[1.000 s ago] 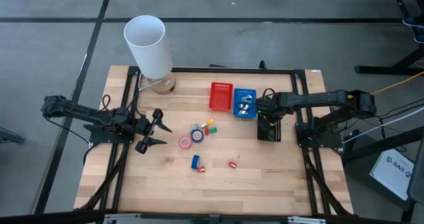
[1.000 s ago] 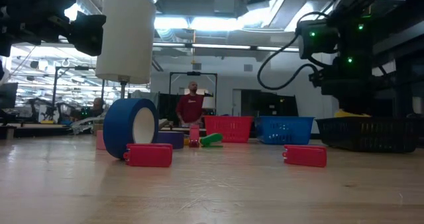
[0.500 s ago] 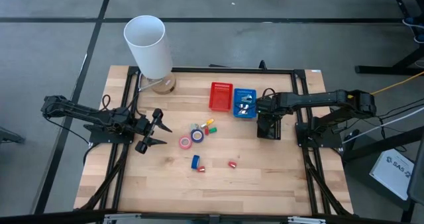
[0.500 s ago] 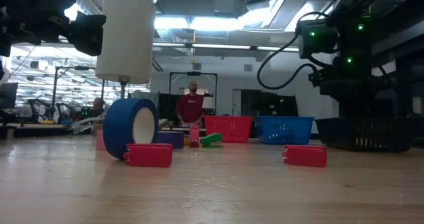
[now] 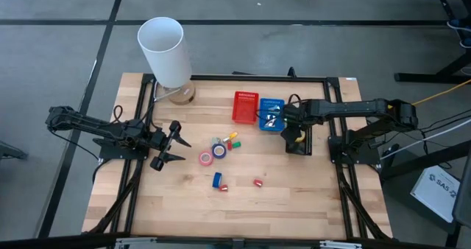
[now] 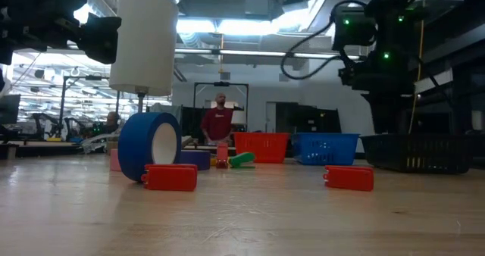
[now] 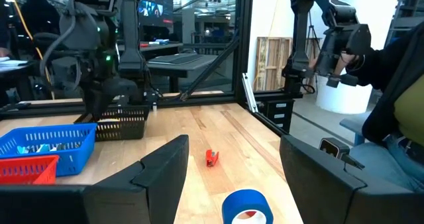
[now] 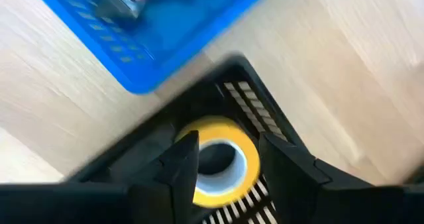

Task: Pick and place Stapler, Stapler remover, tape
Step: Put the top blue tape into the black bin

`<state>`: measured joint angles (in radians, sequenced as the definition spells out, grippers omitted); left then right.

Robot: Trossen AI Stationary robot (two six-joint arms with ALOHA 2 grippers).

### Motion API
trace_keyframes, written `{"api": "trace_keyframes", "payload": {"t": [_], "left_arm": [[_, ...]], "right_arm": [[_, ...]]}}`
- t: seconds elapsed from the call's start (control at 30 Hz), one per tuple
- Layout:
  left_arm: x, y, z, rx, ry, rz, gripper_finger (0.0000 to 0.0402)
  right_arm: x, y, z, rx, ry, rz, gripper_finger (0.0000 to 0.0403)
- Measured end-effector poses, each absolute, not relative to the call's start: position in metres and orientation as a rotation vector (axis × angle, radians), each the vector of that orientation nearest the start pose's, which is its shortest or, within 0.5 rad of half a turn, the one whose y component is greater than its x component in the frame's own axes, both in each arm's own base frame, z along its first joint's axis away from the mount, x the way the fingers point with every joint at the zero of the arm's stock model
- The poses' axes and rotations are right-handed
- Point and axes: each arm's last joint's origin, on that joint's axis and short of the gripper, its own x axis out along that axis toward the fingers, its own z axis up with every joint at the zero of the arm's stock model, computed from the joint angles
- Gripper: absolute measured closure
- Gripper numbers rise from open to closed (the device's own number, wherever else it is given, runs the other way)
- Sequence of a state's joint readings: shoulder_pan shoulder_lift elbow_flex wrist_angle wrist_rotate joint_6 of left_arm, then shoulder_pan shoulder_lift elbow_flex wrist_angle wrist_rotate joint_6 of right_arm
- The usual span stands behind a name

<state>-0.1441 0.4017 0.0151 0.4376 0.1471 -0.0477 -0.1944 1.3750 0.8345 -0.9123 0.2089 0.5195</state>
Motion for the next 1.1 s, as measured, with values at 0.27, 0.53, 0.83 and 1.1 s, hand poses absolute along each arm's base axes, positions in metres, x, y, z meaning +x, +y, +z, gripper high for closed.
{"api": "trace_keyframes", "payload": {"t": [0.27, 0.53, 0.83, 1.1], "left_arm": [[0.121, -0.022, 0.175, -0.047, -0.044, -0.292, 0.0166], [0.121, -0.022, 0.175, -0.047, -0.044, -0.292, 0.0166], [0.121, -0.022, 0.175, -0.047, -0.044, -0.292, 0.0167], [0.121, -0.022, 0.175, -0.047, -0.044, -0.292, 0.0166]], "right_arm": [[0.237, -0.051, 0.197, 0.356, 1.165, -0.522, 0.0241], [0.255, -0.051, 0.205, 0.313, 0.993, -0.339, 0.0266], [0.261, -0.052, 0.21, 0.287, 0.919, -0.303, 0.0298], [0.272, -0.047, 0.218, 0.184, 0.796, -0.234, 0.0312]]}}
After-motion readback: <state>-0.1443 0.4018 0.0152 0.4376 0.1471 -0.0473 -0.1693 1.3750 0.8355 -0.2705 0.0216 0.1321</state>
